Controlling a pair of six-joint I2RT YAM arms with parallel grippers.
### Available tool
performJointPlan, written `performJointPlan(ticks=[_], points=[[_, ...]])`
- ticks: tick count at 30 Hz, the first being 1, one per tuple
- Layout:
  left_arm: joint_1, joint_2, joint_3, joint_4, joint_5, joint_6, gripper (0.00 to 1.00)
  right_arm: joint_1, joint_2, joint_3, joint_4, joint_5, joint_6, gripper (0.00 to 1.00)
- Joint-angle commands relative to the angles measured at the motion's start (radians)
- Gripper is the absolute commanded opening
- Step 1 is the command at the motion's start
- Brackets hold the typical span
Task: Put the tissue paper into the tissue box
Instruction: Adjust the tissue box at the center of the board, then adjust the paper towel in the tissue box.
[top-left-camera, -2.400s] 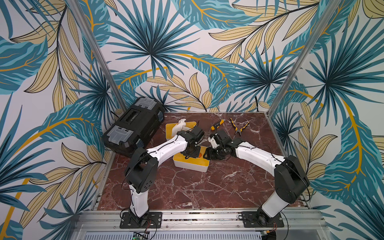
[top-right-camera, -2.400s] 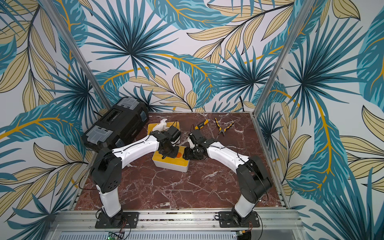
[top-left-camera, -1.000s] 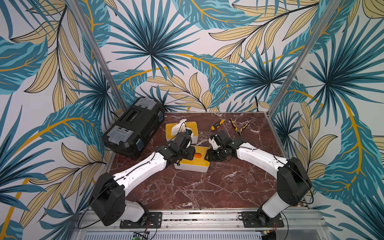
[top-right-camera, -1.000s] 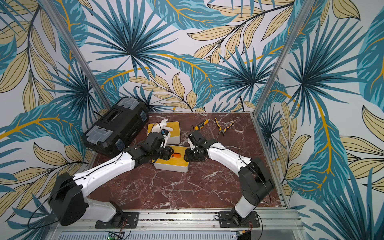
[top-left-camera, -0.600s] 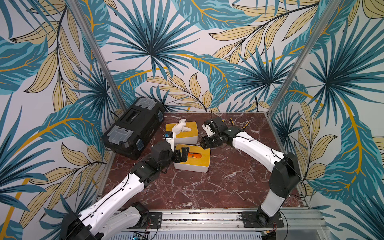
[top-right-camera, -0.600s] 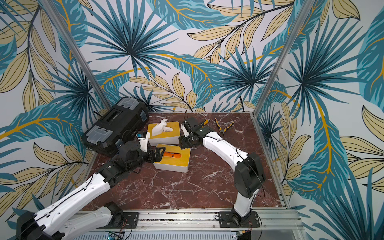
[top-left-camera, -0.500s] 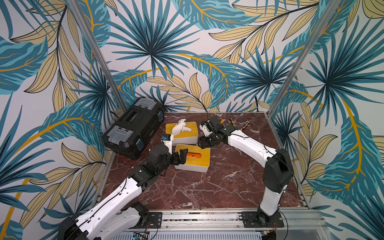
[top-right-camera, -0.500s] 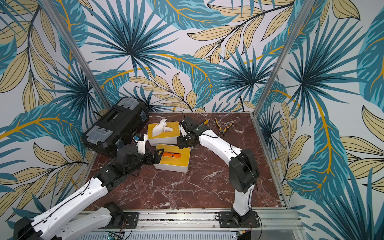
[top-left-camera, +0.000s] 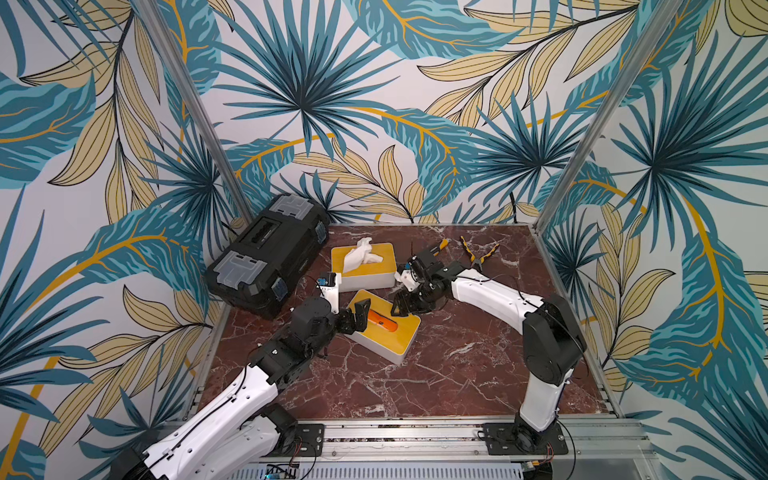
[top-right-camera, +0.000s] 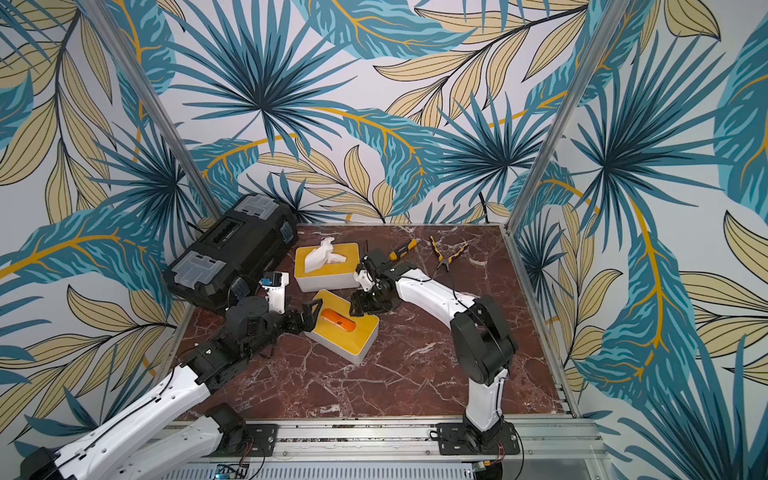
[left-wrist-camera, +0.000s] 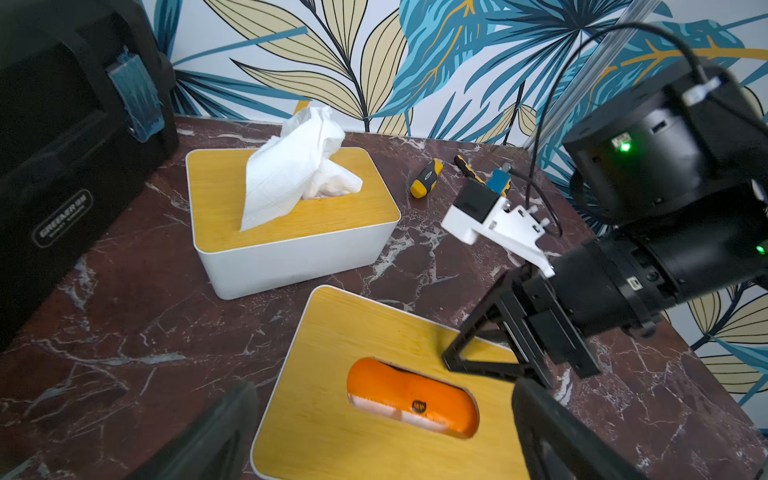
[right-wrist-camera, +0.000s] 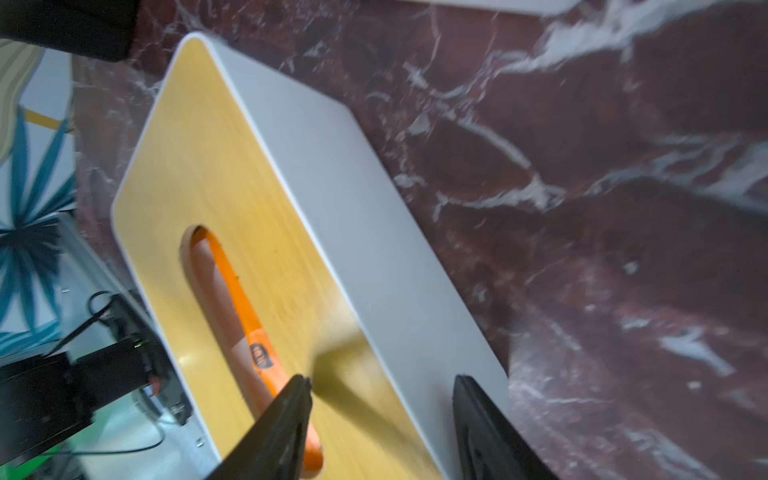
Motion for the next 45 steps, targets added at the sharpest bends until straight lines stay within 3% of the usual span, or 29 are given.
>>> performJointPlan(ticks=[1, 4, 8, 10, 15, 20, 23, 26, 35, 37, 39, 45], points=[[0.011, -0.012, -0.015, 0.012, -0.023, 0.052, 1.0, 0.036, -0.065, -0.07, 0.037, -0.196, 0.139, 0.61], [0.02, -0.001, -0.005, 0.002, -0.016, 0.068, 1.0, 0.074, -0.112, -0.099, 0.053, -0.226, 0.179, 0.61], [0.036, 0.03, 0.029, -0.051, 0.025, 0.113, 1.0, 0.138, -0.183, -0.015, -0.098, 0.081, 0.057, 0.63], [0.042, 0.061, 0.054, -0.103, 0.076, 0.132, 1.0, 0.152, -0.177, 0.044, -0.159, 0.16, -0.021, 0.63], [0.059, 0.132, 0.133, -0.271, 0.071, 0.123, 0.99, 0.173, -0.092, 0.149, -0.19, 0.275, -0.123, 0.63], [0.091, 0.042, 0.069, -0.238, -0.034, 0.068, 1.0, 0.239, 0.079, 0.312, -0.285, 0.461, -0.127, 0.64], [0.114, -0.024, 0.01, -0.168, -0.05, 0.051, 1.0, 0.253, 0.146, 0.361, -0.317, 0.475, -0.111, 0.67], [0.119, -0.052, -0.018, -0.134, -0.054, 0.049, 1.0, 0.265, 0.169, 0.361, -0.3, 0.457, -0.105, 0.79], [0.122, -0.035, -0.039, -0.097, -0.055, 0.052, 1.0, 0.286, 0.202, 0.352, -0.302, 0.408, -0.092, 0.83], [0.122, -0.033, -0.045, -0.089, -0.053, 0.051, 1.0, 0.292, 0.212, 0.355, -0.302, 0.394, -0.092, 0.94], [0.123, -0.027, -0.046, -0.086, -0.053, 0.051, 1.0, 0.297, 0.229, 0.362, -0.304, 0.387, -0.089, 0.96], [0.123, -0.017, -0.046, -0.083, -0.052, 0.051, 1.0, 0.312, 0.282, 0.395, -0.331, 0.447, -0.082, 0.97]])
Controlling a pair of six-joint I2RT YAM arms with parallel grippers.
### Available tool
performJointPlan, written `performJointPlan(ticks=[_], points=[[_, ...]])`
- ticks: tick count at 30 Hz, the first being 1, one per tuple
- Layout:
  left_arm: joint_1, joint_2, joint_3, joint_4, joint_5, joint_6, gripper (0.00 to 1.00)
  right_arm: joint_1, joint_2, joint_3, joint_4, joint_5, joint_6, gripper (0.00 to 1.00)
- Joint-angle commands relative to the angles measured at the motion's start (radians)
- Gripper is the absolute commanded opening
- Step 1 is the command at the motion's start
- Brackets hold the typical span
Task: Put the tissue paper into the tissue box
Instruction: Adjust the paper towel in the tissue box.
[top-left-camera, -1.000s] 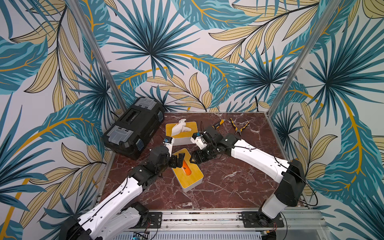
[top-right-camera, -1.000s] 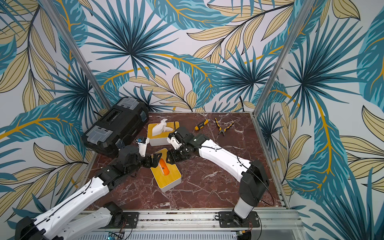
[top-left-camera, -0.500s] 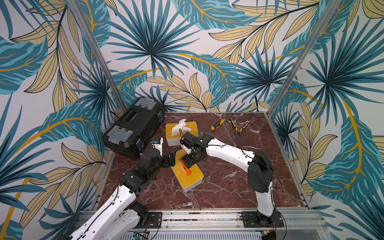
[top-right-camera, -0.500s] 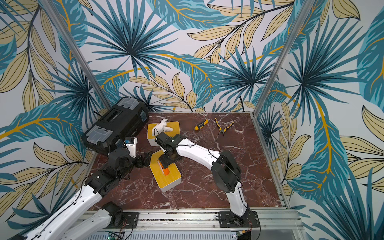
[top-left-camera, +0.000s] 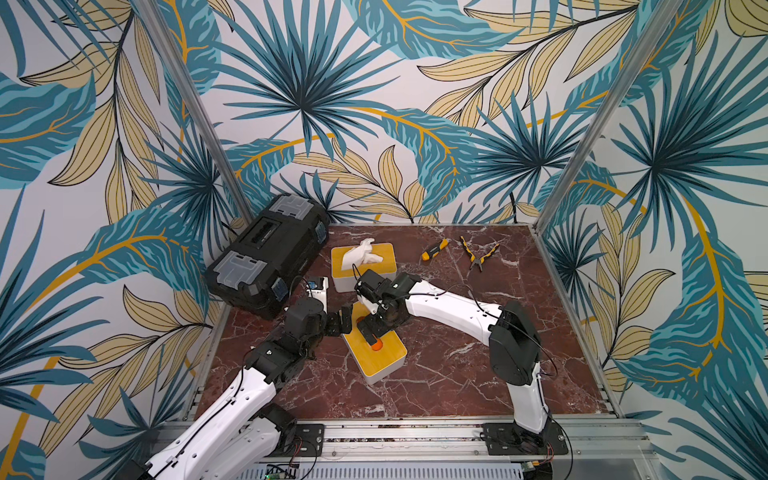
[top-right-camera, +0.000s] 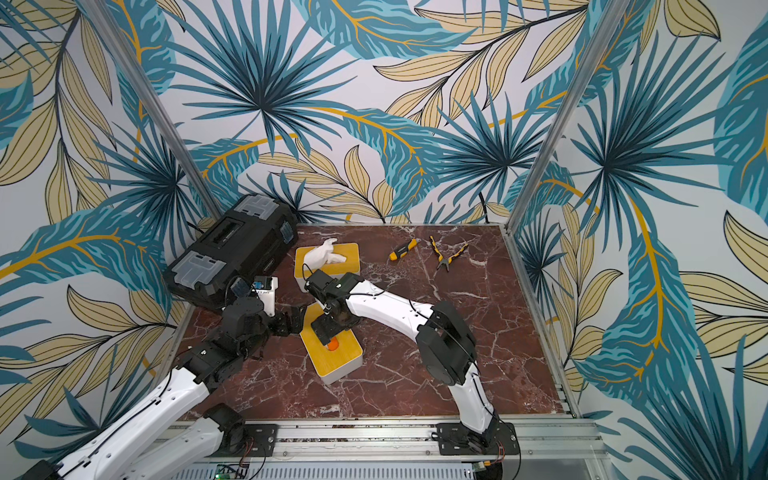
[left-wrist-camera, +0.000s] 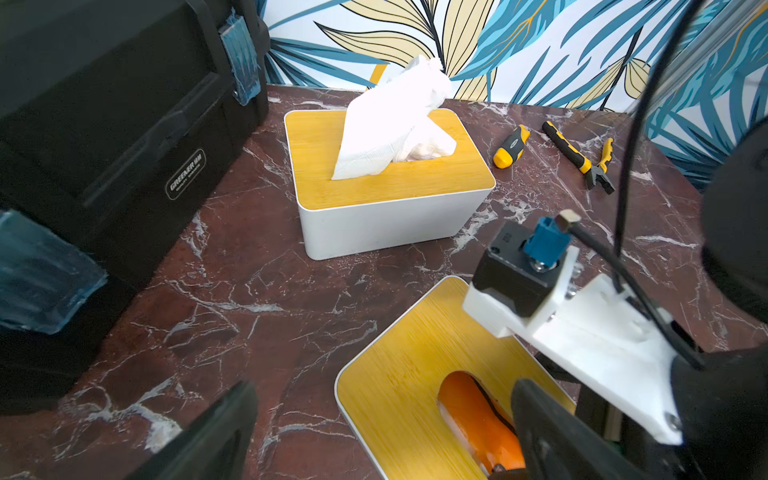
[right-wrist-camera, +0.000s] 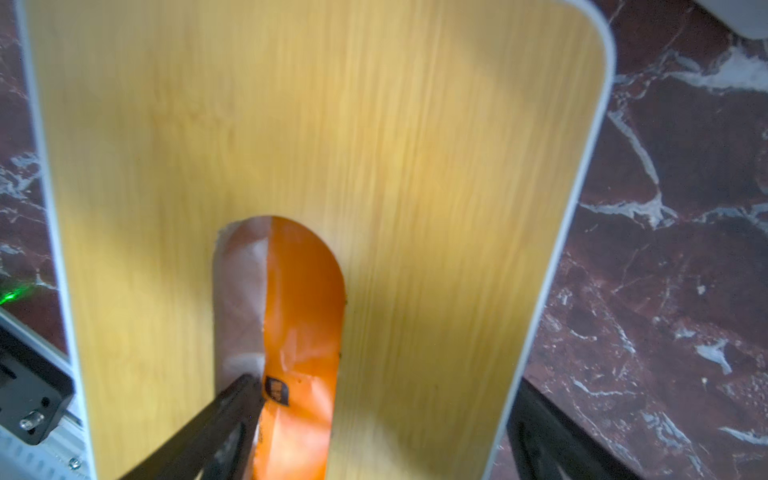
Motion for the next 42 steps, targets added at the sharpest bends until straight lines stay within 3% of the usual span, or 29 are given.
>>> performJointPlan(ticks=[1, 7, 11, 14, 21, 25, 33, 38, 42], points=[[0.006, 0.002, -0.011, 0.03, -0.012, -0.002, 1.0, 0.019, 0.046, 0.035, -0.06, 0.081, 0.006, 0.97], [0.006, 0.012, -0.016, 0.039, -0.008, -0.006, 1.0, 0.042, 0.125, 0.161, -0.239, 0.427, 0.029, 0.92], [0.006, 0.018, -0.019, 0.039, -0.007, -0.008, 1.0, 0.053, 0.103, 0.155, -0.224, 0.473, 0.056, 0.82], [0.006, 0.024, -0.019, 0.039, -0.008, -0.009, 1.0, 0.063, 0.076, 0.135, -0.181, 0.466, 0.074, 0.68], [0.006, 0.029, -0.016, 0.08, 0.028, 0.001, 1.0, 0.067, 0.001, 0.109, -0.079, 0.315, 0.065, 0.77], [0.006, 0.056, 0.006, 0.094, 0.133, 0.047, 0.97, 0.067, -0.068, 0.114, -0.046, 0.292, 0.073, 0.79], [-0.018, 0.233, 0.145, -0.077, 0.253, 0.15, 0.77, 0.066, -0.141, 0.101, -0.091, 0.404, 0.063, 0.83], [-0.136, 0.362, 0.22, -0.164, 0.159, 0.193, 0.67, 0.056, -0.168, 0.053, -0.12, 0.493, 0.053, 0.84], [-0.154, 0.42, 0.244, -0.18, 0.155, 0.185, 0.59, 0.036, -0.205, -0.01, -0.111, 0.503, 0.071, 0.84]])
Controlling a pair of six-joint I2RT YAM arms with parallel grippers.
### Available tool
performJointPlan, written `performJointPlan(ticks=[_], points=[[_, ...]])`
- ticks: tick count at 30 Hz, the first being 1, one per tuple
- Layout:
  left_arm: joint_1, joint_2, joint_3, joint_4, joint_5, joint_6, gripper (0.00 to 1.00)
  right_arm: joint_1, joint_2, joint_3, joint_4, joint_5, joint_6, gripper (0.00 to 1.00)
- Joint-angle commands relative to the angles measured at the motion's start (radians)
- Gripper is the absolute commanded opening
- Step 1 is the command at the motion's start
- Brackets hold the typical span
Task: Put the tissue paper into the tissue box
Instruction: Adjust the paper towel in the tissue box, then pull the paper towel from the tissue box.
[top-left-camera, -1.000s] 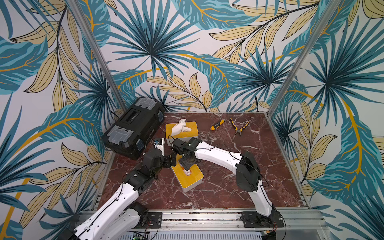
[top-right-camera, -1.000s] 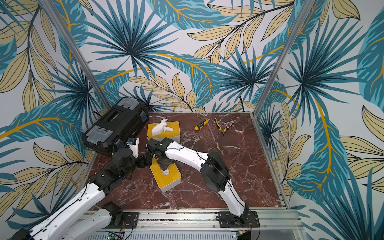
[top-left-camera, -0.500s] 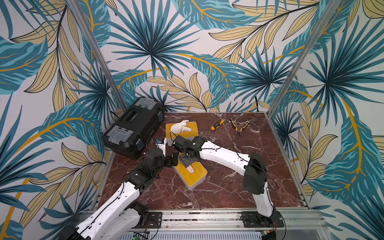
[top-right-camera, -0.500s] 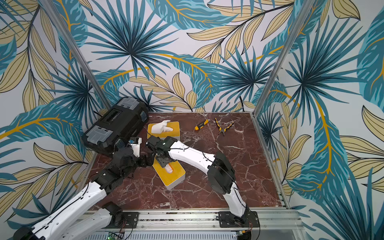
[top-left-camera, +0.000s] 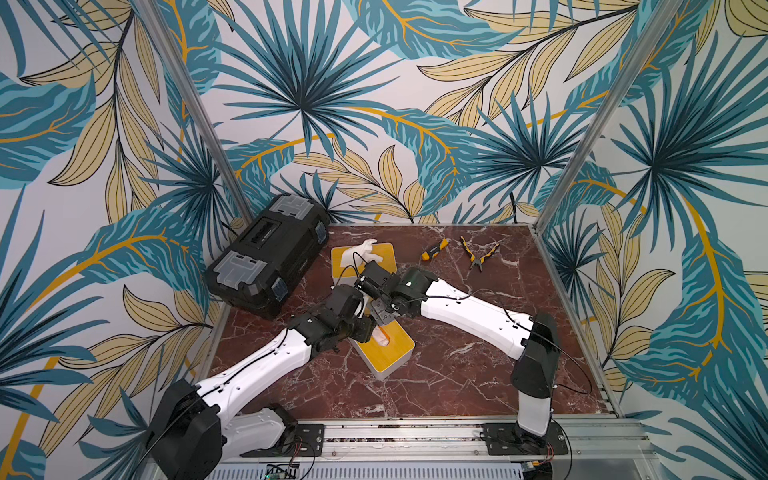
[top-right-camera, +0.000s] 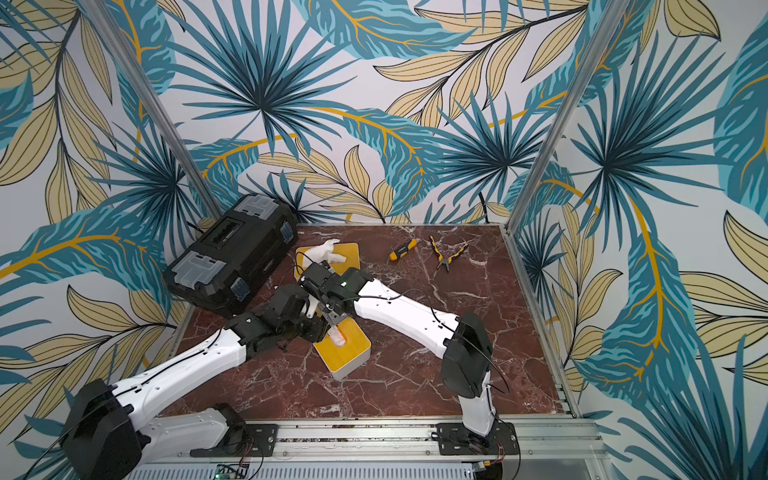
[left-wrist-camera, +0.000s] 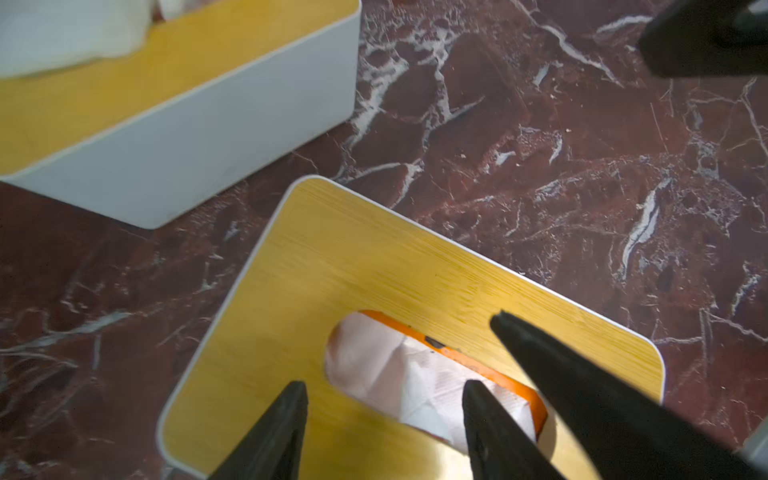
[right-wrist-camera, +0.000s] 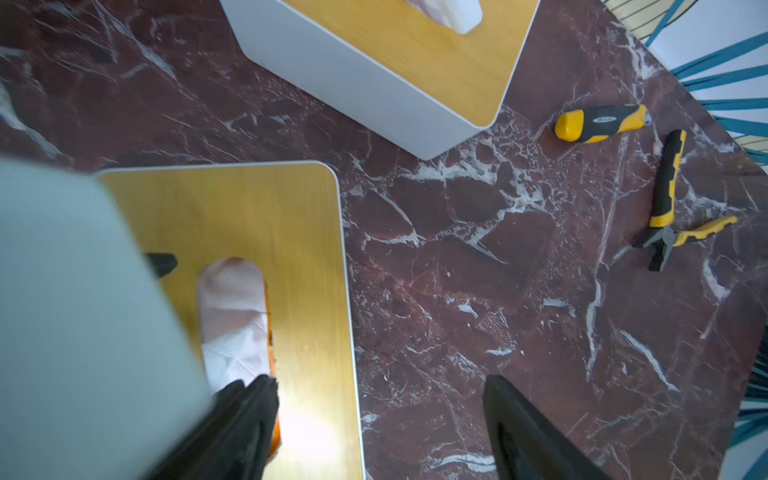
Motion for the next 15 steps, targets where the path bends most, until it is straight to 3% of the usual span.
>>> performJointPlan(ticks=[1, 15], points=[[-0.006, 0.023, 0.054, -0.058, -0.028, 0.023, 0.58, -0.021, -0.059, -0.065, -0.023, 0.045, 0.016, 0.84], [-0.03, 0.14, 0.117, -0.103, -0.024, 0.041, 0.5, -0.107, -0.247, -0.287, 0.098, -0.013, 0.084, 0.84]])
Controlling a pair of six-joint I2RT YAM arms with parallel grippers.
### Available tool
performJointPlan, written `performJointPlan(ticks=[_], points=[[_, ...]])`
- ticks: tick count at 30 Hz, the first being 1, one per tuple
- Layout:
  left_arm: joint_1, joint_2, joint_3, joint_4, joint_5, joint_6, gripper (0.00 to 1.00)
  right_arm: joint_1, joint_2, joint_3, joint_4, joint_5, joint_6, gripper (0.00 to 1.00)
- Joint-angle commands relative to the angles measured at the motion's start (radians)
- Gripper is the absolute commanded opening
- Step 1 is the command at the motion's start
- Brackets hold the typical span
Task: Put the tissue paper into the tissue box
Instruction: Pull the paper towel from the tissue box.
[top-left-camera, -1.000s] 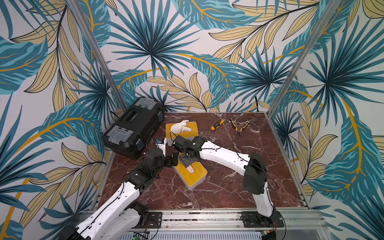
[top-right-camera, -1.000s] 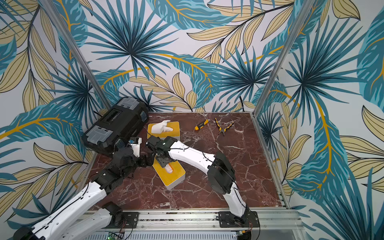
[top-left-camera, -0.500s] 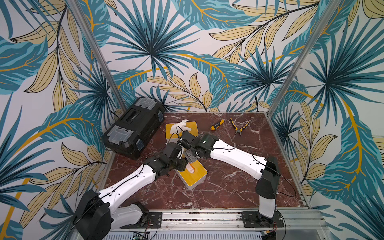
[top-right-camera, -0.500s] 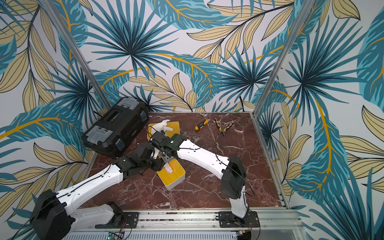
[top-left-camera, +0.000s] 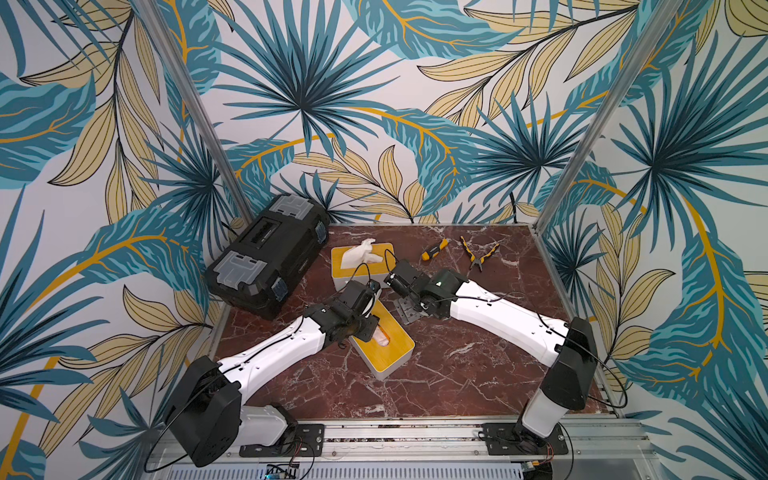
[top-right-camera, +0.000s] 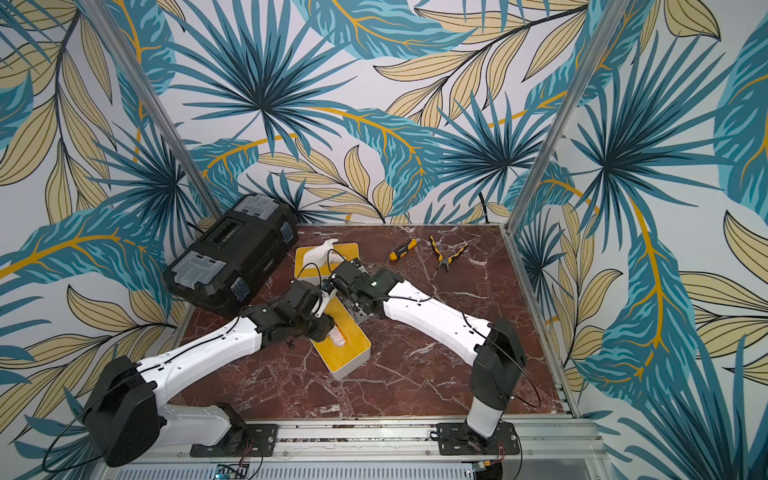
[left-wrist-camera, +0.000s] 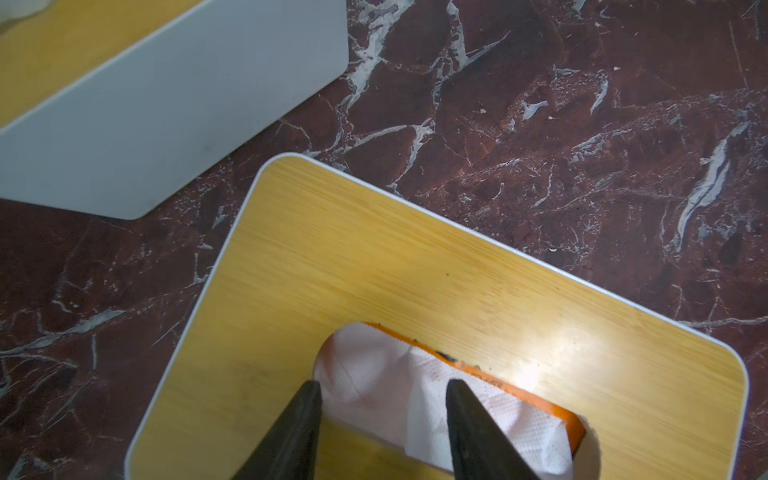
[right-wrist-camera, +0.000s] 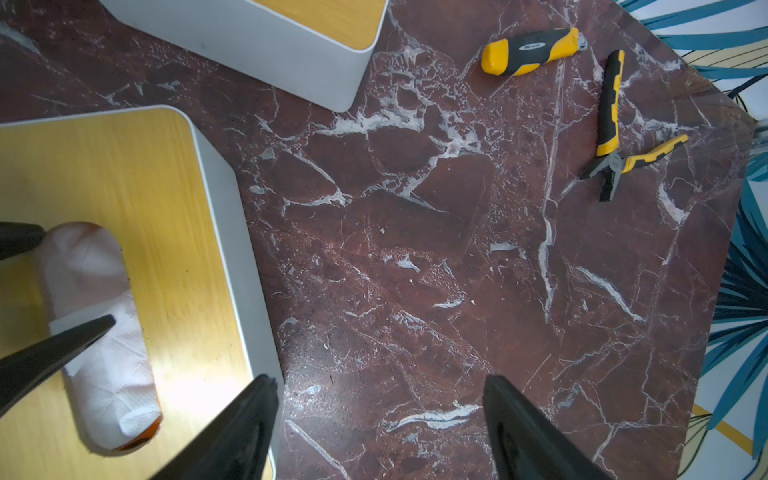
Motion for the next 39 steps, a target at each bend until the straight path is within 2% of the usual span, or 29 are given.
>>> performJointPlan(ticks=[1, 11, 27, 28, 32, 39], points=[[-0.009, 0.027, 0.038, -0.036, 0.006, 0.005, 0.49, -0.019, -0.046, -0.056, 0.051, -0.022, 0.04, 0.84], [-0.014, 0.056, 0.059, -0.081, 0.008, 0.037, 0.42, -0.158, -0.152, -0.216, 0.152, -0.135, 0.133, 0.84], [-0.034, 0.189, 0.201, -0.307, -0.07, 0.064, 0.37, -0.189, -0.163, -0.245, 0.177, -0.172, 0.133, 0.84], [-0.041, 0.205, 0.215, -0.326, -0.103, 0.064, 0.37, -0.189, -0.165, -0.248, 0.181, -0.172, 0.132, 0.84], [-0.074, 0.253, 0.265, -0.381, -0.165, 0.058, 0.31, -0.195, -0.171, -0.263, 0.187, -0.172, 0.128, 0.84], [-0.109, 0.296, 0.311, -0.427, -0.229, 0.046, 0.12, -0.204, -0.181, -0.291, 0.21, -0.183, 0.125, 0.84]])
